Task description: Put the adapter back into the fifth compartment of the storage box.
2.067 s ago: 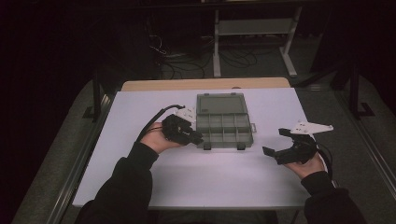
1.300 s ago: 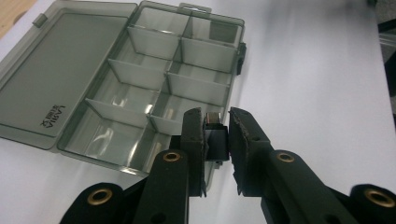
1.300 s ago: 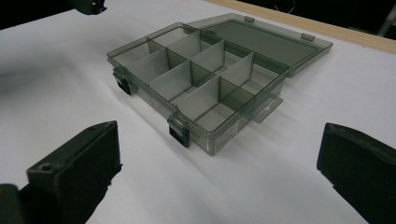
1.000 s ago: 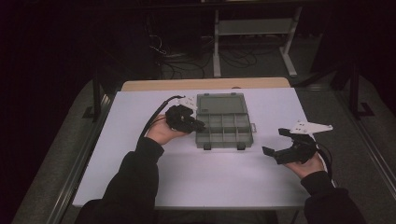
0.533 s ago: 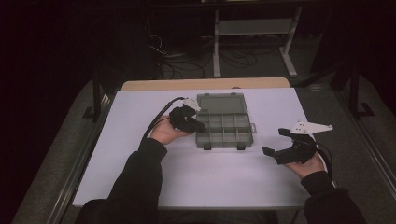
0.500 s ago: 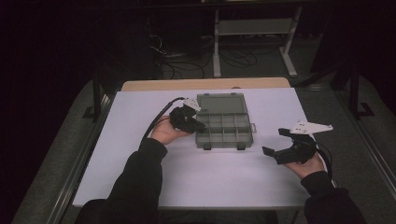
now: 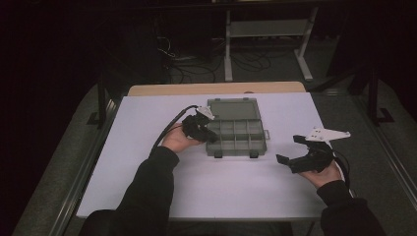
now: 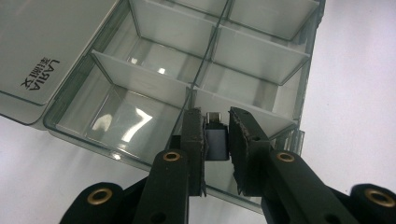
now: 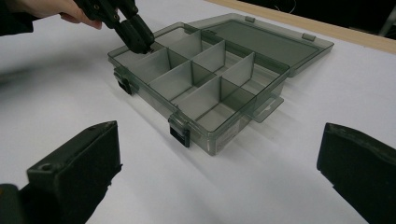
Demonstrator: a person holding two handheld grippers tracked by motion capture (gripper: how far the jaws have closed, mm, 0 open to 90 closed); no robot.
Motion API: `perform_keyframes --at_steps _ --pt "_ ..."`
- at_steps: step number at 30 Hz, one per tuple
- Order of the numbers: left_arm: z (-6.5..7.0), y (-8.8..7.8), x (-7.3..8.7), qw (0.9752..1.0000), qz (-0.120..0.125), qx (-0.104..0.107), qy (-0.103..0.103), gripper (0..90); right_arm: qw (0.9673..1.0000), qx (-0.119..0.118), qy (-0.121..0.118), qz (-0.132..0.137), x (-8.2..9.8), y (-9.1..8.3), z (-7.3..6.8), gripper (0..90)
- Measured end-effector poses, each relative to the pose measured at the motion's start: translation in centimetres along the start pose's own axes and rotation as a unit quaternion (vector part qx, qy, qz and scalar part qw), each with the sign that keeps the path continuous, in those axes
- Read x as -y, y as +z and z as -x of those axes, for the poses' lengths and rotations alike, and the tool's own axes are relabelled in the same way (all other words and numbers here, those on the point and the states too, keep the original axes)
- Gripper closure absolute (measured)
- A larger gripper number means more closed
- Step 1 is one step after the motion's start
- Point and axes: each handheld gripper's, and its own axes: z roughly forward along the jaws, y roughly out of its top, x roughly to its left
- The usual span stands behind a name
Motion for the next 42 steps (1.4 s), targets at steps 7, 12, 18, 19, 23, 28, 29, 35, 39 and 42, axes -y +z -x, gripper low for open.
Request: perform_keyframes --at_steps 7,12,18,19,23,28,29,35,39,42 --pt "0.0 -0.1 0.0 1.0000 0.000 -0.002 0.003 74.1 1.0000 0.000 -0.001 0.002 0.0 -0.1 0.0 0.0" --pt "0.2 -0.6 0.1 1.0000 0.000 0.003 0.004 70.2 1.0000 -0.001 -0.001 0.002 0.0 -0.1 0.0 0.0" --pt "0.3 -1.2 0.1 0.9999 0.013 0.002 0.004 62.2 1.0000 -0.002 0.001 0.001 0.0 0.0 0.0 0.0" --pt "0.3 -1.4 0.1 0.9999 0.015 0.001 0.005 60.8 1.0000 -0.002 0.001 0.002 0.0 0.0 0.0 0.0" --pt "0.5 -2.1 0.3 0.9996 0.028 0.000 0.005 54.5 1.0000 -0.001 0.001 0.001 0.0 0.0 -0.1 0.0" --pt "0.8 -3.1 0.3 0.9988 0.047 -0.001 0.010 46.1 1.0000 -0.002 0.001 0.000 0.0 0.0 -0.1 0.0" --pt "0.9 -3.2 0.3 0.9988 0.049 0.000 0.010 40.2 1.0000 -0.002 0.001 0.001 0.0 0.0 -0.1 0.0" --pt "1.0 -4.1 0.3 0.9971 0.074 0.017 0.005 33.5 1.0000 -0.001 0.001 0.001 0.0 -0.1 -0.1 0.0" --pt "1.4 -4.5 0.1 0.9959 0.086 0.028 0.004 28.0 1.0000 -0.001 0.000 0.001 0.0 -0.1 -0.1 0.0" --pt "2.1 -5.2 -0.1 0.9951 0.095 0.026 0.010 23.2 1.0000 -0.001 0.001 0.000 0.0 -0.1 -0.2 0.0"
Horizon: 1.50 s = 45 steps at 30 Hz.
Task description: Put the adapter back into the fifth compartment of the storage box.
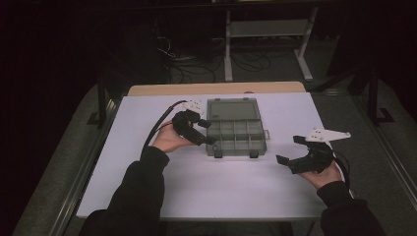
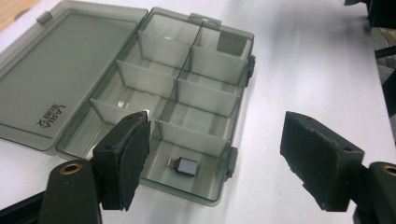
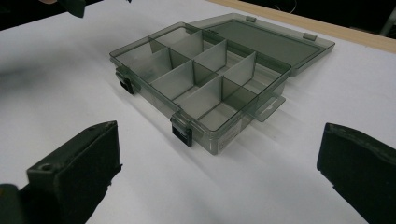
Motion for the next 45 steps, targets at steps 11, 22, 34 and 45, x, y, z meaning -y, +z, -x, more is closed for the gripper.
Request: perform_keyframes --at_steps 11,22,34,45 --pt "0.9 -1.6 -0.2 1.0000 0.001 -0.008 0.005 6.2 1.0000 0.002 0.000 -0.003 0.0 0.1 0.1 0.0" --pt "1.6 -2.9 0.5 0.9993 0.009 -0.033 0.012 0.0 1.0000 0.003 0.002 -0.004 0.1 0.1 0.1 0.0" --pt "2.2 -4.2 1.8 0.9984 0.025 -0.049 0.014 0.0 1.0000 0.003 0.003 -0.005 0.1 0.1 0.0 0.0" --pt "2.3 -5.4 4.2 0.9975 0.037 -0.061 0.001 0.0 1.0000 0.004 0.002 -0.006 0.1 0.1 0.1 0.0"
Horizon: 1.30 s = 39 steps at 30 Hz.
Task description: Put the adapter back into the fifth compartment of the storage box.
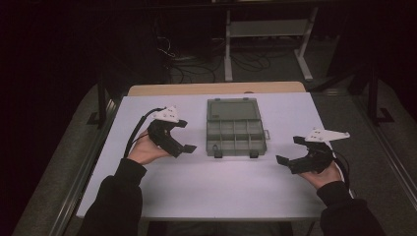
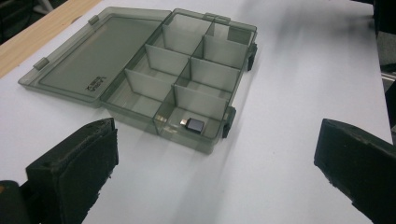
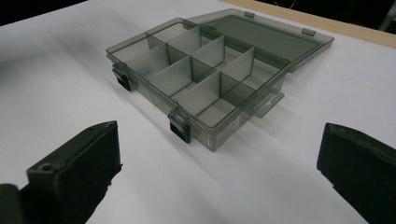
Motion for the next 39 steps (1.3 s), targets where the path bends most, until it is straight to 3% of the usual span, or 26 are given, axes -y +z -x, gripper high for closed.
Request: perform_keyframes --at_steps 11,24,36,37,39 --pt "-0.3 -1.8 1.9 0.9998 0.008 -0.015 -0.013 0.0 1.0000 -0.001 0.002 0.001 0.0 0.0 0.0 0.0" --pt "-0.2 -2.7 2.9 0.9996 0.009 -0.017 -0.021 0.0 1.0000 -0.001 0.002 -0.001 0.1 0.0 0.0 0.0" --pt "-0.1 -4.1 5.7 0.9982 0.023 -0.037 -0.042 0.0 1.0000 0.000 0.002 -0.001 0.1 0.0 0.0 0.0" --pt "-0.1 -4.8 6.4 0.9972 0.032 -0.048 -0.047 0.0 1.0000 0.000 0.002 -0.001 0.1 0.0 0.0 0.0" --pt "-0.2 -5.3 6.8 0.9963 0.043 -0.051 -0.053 0.0 1.0000 0.000 0.002 -0.001 0.1 0.0 0.0 0.0"
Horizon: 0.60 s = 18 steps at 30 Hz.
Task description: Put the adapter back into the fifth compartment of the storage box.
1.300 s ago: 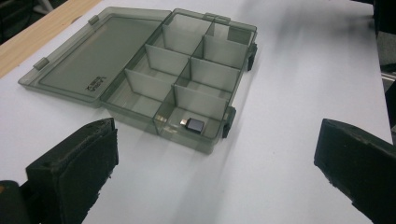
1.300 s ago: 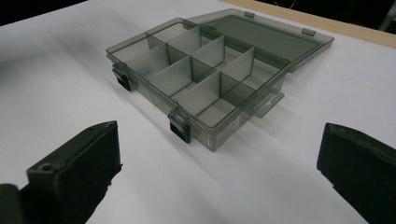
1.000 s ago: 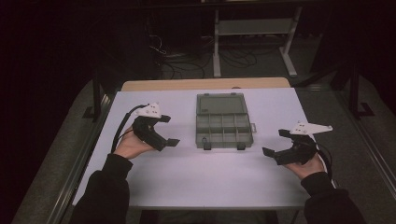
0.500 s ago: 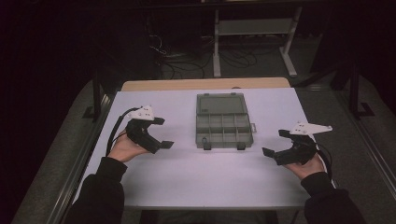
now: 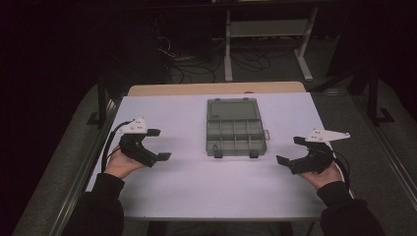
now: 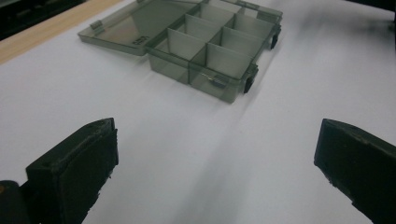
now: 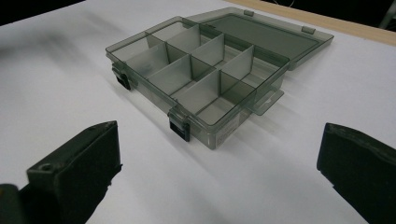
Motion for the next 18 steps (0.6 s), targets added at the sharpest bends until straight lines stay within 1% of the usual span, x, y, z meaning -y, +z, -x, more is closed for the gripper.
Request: perform_keyframes --at_steps 4,5,7,10,11,12,13,14,17,18 --pt "-0.1 -0.3 0.4 1.0000 0.004 -0.003 -0.005 0.0 1.0000 0.000 0.000 0.000 0.0 0.0 0.0 0.0" --pt "-0.1 -0.7 1.0 0.9999 0.005 -0.008 -0.010 0.0 1.0000 0.000 0.000 -0.001 0.0 0.0 0.0 0.0" --pt "-0.1 -1.0 1.4 0.9998 0.006 -0.012 -0.012 0.0 1.0000 0.000 0.000 0.000 0.0 0.0 0.0 0.0" --pt "-0.1 -1.5 2.0 0.9995 0.011 -0.028 -0.013 0.0 1.0000 0.000 0.000 -0.001 0.0 0.0 0.0 0.0" --pt "0.0 -1.8 2.2 0.9992 0.017 -0.033 -0.013 0.0 1.0000 0.001 0.000 -0.002 0.0 0.0 0.0 0.0" --pt "0.0 -1.8 2.2 0.9992 0.017 -0.033 -0.013 0.0 1.0000 0.001 0.000 -0.002 0.0 0.0 0.0 0.0" --pt "0.0 -2.4 2.6 0.9984 0.029 -0.043 -0.021 0.0 1.0000 0.002 0.000 -0.002 0.0 0.0 -0.1 0.0" --pt "0.0 -2.4 2.6 0.9984 0.029 -0.043 -0.021 0.0 1.0000 0.002 0.000 -0.002 0.0 0.0 -0.1 0.0" --pt "-0.1 -3.2 3.3 0.9973 0.041 -0.053 -0.030 0.0 1.0000 0.002 0.000 -0.002 0.0 0.0 -0.1 0.0" --pt "-0.1 -3.6 3.7 0.9964 0.050 -0.059 -0.035 0.0 1.0000 0.002 -0.001 -0.003 0.0 0.0 -0.1 0.0"
